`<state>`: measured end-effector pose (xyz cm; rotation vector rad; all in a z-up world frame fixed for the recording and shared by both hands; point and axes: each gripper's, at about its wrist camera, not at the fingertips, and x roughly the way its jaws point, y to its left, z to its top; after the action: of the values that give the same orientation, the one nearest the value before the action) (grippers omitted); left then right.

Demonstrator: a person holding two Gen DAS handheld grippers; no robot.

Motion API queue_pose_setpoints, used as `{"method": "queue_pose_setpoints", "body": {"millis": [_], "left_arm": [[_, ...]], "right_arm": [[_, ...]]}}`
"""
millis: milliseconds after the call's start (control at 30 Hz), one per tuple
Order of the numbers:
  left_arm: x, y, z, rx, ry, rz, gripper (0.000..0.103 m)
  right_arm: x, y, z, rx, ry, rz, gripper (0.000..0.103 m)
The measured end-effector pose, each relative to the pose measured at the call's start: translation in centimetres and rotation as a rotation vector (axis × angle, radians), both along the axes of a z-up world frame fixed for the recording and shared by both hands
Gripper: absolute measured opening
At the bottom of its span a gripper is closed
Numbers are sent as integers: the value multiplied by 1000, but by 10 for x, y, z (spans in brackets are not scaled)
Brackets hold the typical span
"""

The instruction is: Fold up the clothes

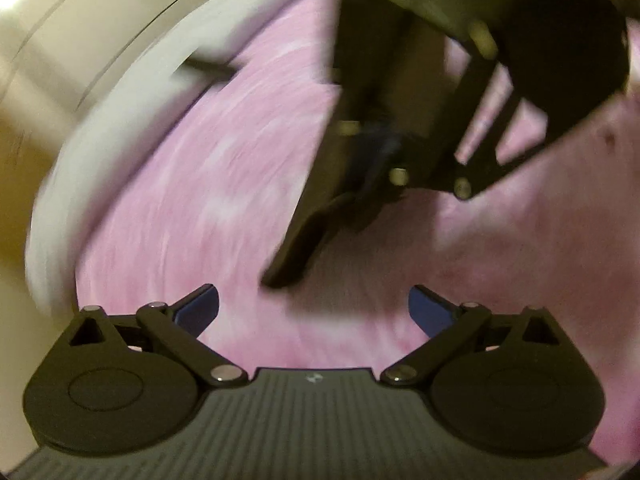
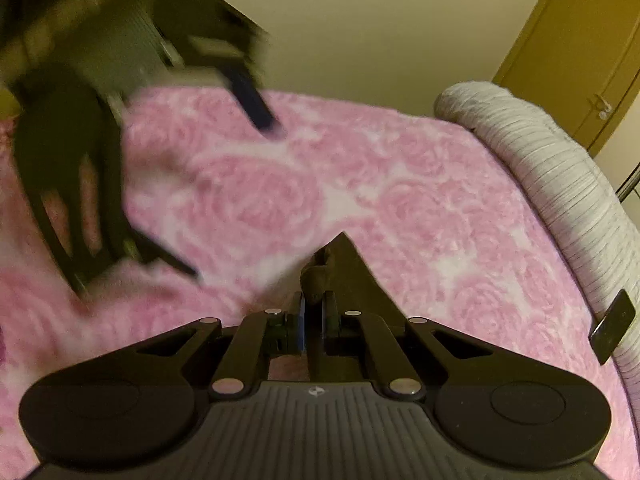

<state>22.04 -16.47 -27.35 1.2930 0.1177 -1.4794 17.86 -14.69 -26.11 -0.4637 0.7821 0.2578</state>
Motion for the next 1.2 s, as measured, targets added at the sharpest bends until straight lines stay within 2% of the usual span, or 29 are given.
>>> {"method": "queue_pose_setpoints", "body": {"millis": [33,67,100,167,267,300,333,367,433,500,567,633,733,800,833,933,967,1033,1100,1133,1200], "left_arm": [[-1,-7,-4,13,-33,-68,87],[-1,-13,-7,25,-58,-120,70],[0,-20,-8,38,-78,-155,40],[2,-32,-3,49,-102,-179,9],[3,-42,26,-1,-90,-133,4],[3,-46,35,-18,-85,-118,4],[4,-49,45,-35,-81,-102,4],[4,-53,54,-52,-77,-87,4],[4,-60,73,-85,-68,-56,4],[5,-67,93,-119,-60,-25,4],[5,-74,112,-152,-51,6,4],[-11,-93,132,-177,-57,2,4],[-43,-124,162,-211,-72,-17,4],[-64,-145,182,-233,-81,-30,4],[-75,-156,192,-244,-86,-37,4],[-106,-187,222,-278,-100,-56,4],[-117,-198,232,-289,-105,-63,4],[-138,-219,252,-311,-115,-76,4],[-159,-240,272,-333,-124,-89,4],[-176,-255,269,-331,-120,-100,4],[-217,-290,246,-308,-100,-131,4]], "right_arm": [[-1,-1,4,2,-7,8,3],[-2,-2,8,3,-12,13,3],[-4,-2,12,5,-16,15,3],[-7,-6,17,11,-24,16,3],[-14,-14,24,28,-33,-9,5],[-20,-21,28,43,-41,-43,26],[-25,-28,31,58,-48,-77,40],[-31,-35,35,74,-56,-112,60],[-47,-61,41,104,-68,-220,61],[-69,-100,39,86,-79,-393,58],[-90,-147,30,47,-75,-602,58],[-110,-196,18,-2,-65,-804,58],[-132,-259,-8,-86,-52,-1003,57],[-141,-288,-26,-118,-42,-1066,54],[-145,-297,-33,-97,-16,-1068,54],[-148,-315,-59,11,137,-1004,48],[-152,-317,-61,33,149,-980,47],[-165,-316,-43,42,84,-963,50],[-187,-324,-20,94,18,-1003,61],[-200,-328,-8,124,-9,-1027,63],[-231,-335,14,170,-33,-1072,65]]}}
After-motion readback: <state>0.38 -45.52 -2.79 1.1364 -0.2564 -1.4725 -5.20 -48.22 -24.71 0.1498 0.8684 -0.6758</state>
